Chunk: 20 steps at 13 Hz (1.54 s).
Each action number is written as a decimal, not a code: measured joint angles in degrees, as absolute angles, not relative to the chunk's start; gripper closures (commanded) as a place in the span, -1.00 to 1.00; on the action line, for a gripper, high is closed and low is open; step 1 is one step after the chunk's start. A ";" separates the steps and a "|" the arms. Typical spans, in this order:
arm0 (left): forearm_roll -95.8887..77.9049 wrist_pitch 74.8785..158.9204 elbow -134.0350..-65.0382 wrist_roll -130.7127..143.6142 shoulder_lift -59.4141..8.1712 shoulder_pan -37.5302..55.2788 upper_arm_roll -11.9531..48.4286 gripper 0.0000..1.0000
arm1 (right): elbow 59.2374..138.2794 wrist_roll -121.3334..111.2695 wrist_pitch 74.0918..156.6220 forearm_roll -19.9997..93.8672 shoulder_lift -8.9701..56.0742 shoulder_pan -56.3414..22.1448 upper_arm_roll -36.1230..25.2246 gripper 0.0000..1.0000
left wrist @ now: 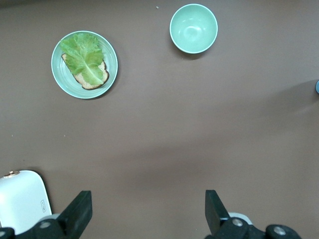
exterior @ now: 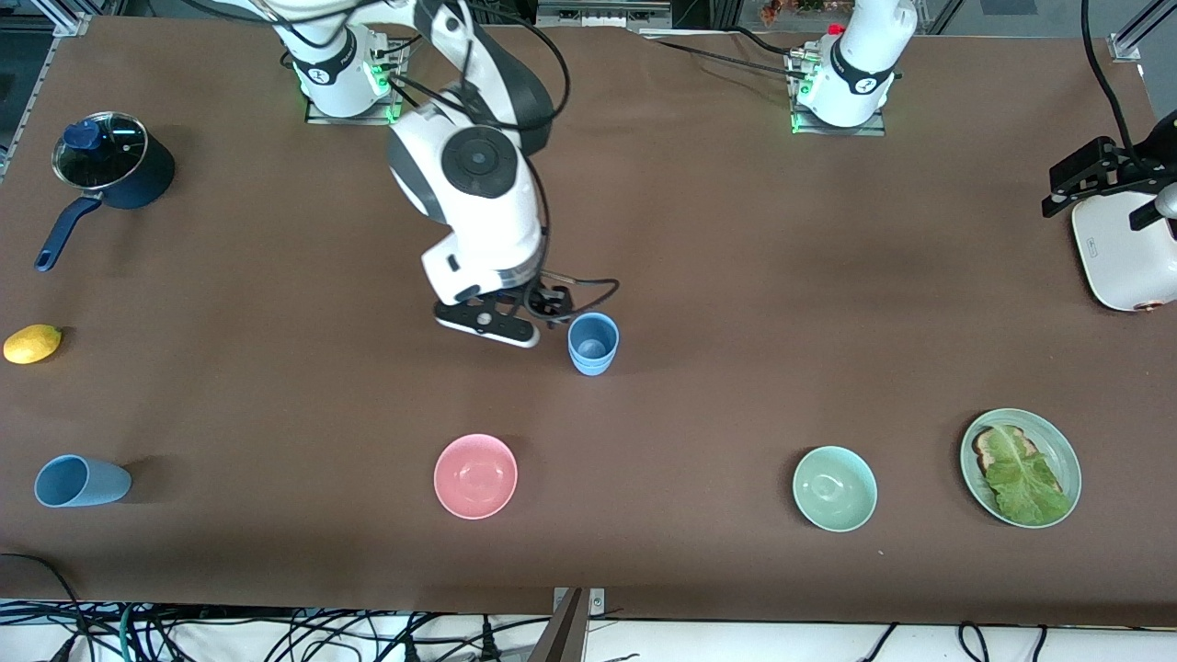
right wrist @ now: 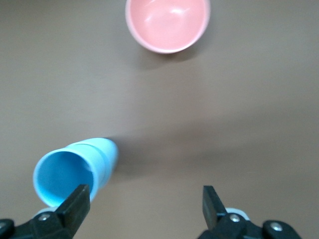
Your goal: Stack blue cups with both arms
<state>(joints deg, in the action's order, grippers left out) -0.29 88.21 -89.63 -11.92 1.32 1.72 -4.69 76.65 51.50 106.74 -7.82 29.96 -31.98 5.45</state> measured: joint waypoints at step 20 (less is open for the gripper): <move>-0.28 87.98 -89.63 -12.78 0.35 1.81 -4.69 -1.00 | 91.60 6.00 85.26 -1.55 1.76 -5.90 -1.04 -1.00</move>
<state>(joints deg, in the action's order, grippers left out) -0.28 87.98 -89.63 -12.78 0.35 1.81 -4.69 91.60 6.00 85.26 -1.55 1.76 -5.90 -1.04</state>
